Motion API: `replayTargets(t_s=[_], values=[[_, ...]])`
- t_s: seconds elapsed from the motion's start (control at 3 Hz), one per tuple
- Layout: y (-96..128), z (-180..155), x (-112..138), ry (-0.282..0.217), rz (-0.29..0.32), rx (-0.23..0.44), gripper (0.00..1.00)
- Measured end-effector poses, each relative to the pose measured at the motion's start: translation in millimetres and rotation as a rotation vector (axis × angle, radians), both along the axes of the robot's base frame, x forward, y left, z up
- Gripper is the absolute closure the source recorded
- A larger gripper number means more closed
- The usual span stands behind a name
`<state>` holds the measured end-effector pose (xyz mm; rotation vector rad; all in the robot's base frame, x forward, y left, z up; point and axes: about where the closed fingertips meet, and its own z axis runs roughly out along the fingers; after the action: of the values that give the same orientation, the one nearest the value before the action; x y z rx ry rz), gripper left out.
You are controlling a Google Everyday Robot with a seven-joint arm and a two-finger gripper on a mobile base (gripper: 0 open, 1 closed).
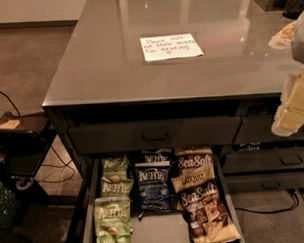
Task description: Pick blue chip bag from middle drawer and place on counter
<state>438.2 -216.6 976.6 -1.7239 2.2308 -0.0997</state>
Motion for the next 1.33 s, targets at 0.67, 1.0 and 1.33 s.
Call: replayTargets(t_s=[0.67, 1.0, 1.33], values=[[14.8, -34.1, -4.6, -0.011, 0.022, 0.083, 0.0], [37.5, -90.4, -5.1, -0.006, 0.048, 0.178, 0.0], [64.5, -153.7, -2.2, -0.007, 0.078, 0.239, 0.0]])
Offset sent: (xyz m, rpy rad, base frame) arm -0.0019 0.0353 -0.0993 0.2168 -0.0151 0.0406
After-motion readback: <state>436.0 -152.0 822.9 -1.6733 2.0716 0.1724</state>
